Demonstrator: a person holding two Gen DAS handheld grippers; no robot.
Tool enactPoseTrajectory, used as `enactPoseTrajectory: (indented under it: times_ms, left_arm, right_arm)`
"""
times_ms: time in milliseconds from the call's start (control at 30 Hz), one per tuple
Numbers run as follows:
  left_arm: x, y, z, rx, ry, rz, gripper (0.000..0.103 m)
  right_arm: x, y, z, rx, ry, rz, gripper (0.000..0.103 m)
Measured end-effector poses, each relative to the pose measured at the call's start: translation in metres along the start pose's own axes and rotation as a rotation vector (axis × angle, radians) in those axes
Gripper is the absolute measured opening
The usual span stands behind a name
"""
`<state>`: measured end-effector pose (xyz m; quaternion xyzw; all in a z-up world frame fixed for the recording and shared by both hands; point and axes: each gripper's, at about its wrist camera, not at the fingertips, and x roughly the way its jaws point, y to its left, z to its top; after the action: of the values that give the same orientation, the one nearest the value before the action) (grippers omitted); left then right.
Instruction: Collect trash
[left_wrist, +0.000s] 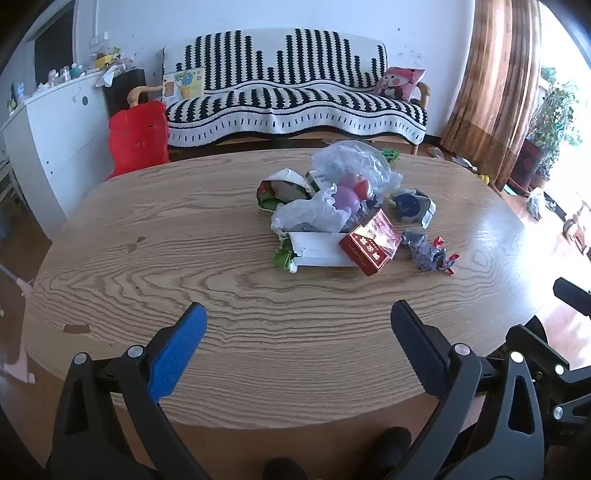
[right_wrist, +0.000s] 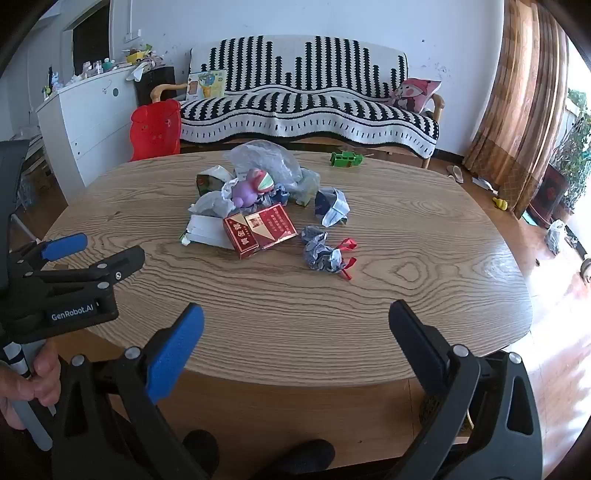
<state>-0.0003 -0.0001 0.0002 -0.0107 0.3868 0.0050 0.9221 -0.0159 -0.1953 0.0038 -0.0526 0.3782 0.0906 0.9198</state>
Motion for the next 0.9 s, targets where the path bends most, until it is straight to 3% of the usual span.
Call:
enactPoseTrajectory:
  times_ms: [900]
  left_arm:
    - [0.001, -0.006, -0.002, -0.002, 0.005, -0.010, 0.097]
  right_arm:
    - [-0.001, 0.000, 0.001, 0.000, -0.001, -0.001, 0.097]
